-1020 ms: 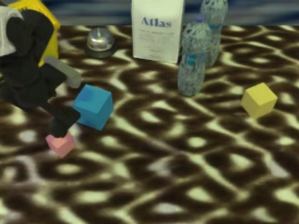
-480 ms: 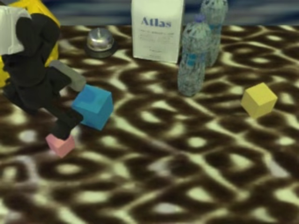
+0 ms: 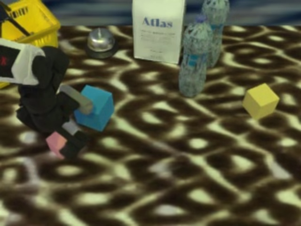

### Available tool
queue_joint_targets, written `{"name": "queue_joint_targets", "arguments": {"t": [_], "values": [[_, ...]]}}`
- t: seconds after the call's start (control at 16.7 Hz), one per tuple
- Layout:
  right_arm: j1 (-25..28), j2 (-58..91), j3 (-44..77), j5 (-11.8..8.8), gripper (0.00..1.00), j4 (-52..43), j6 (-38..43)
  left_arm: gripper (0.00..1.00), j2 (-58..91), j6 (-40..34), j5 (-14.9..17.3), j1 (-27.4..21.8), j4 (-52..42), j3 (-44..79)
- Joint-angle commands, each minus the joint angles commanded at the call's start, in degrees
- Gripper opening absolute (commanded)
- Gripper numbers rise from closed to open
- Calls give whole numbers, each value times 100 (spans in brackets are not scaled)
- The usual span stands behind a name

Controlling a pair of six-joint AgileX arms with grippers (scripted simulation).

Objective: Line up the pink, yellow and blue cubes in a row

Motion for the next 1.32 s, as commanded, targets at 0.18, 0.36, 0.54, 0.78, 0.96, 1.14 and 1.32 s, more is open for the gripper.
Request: {"name": "queue_joint_targets", "arguments": {"t": [0.18,0.36,0.54,0.78,0.96,1.14,1.32], "values": [[0,0,0,0,100,0,0,100,124,3,1,-1,176,-93],[0,0,0,0,100,0,0,92,124,3,1,-1,176,-93],[0,0,0,0,100,0,0,70,124,3,1,-1,176,-93],[0,0,0,0,100,0,0,40,124,3,1,-1,176,-93],[0,0,0,0,100,0,0,17,124,3,1,-1,176,-93],[0,0,0,0,100,0,0,0,124,3,1,-1,176,-93],[0,0,0,0,100,0,0,0,124,3,1,-1,176,-93]]}}
